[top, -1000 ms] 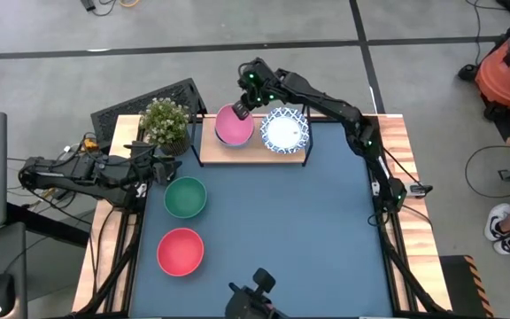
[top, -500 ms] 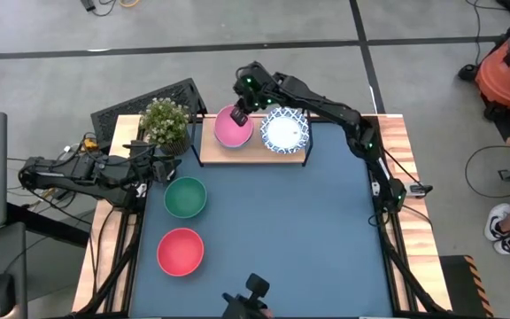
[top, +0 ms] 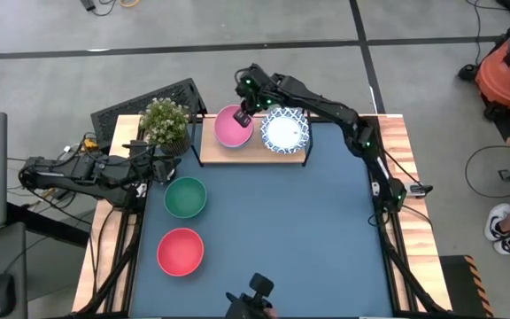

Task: Place and stack bowls onto a shelf
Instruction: Stack the pink bowl on top of the blue bowl on the shelf

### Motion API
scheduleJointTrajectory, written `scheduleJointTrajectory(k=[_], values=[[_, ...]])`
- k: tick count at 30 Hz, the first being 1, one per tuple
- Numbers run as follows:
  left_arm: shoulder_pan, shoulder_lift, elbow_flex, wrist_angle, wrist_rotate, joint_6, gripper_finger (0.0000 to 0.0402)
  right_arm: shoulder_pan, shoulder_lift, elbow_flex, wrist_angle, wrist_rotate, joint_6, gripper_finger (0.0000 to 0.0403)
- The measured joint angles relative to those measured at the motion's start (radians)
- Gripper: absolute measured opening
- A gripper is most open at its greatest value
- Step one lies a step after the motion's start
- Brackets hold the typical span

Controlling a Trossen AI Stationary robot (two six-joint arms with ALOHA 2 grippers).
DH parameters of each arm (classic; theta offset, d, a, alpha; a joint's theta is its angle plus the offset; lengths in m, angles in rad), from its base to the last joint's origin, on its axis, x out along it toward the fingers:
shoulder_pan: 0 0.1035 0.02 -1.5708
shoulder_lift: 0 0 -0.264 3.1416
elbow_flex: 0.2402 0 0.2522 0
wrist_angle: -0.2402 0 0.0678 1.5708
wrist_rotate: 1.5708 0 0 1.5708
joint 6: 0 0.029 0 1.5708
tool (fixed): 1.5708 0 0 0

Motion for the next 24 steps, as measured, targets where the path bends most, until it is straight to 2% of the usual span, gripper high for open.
scheduleJointTrajectory(k=[3, 9, 16, 24], values=[[0.0, 0.0, 0.0, 0.0, -0.007, 0.0, 0.0235, 0.006, -0.033, 0.004, -0.009, 0.033, -0.031, 0.0033], [0.0, 0.0, 0.0, -0.025, -0.018, -0.018, 0.0235, -0.014, -0.014, 0.0, -0.067, 0.043, -0.058, 0.0018], [0.0, 0.0, 0.0, -0.036, -0.027, -0.025, 0.0235, -0.014, 0.037, 0.001, -0.107, 0.018, -0.057, 0.004], [0.0, 0.0, 0.0, -0.036, -0.044, -0.026, 0.0235, 0.007, 0.0, 0.0, -0.091, 0.018, -0.103, 0.0018]])
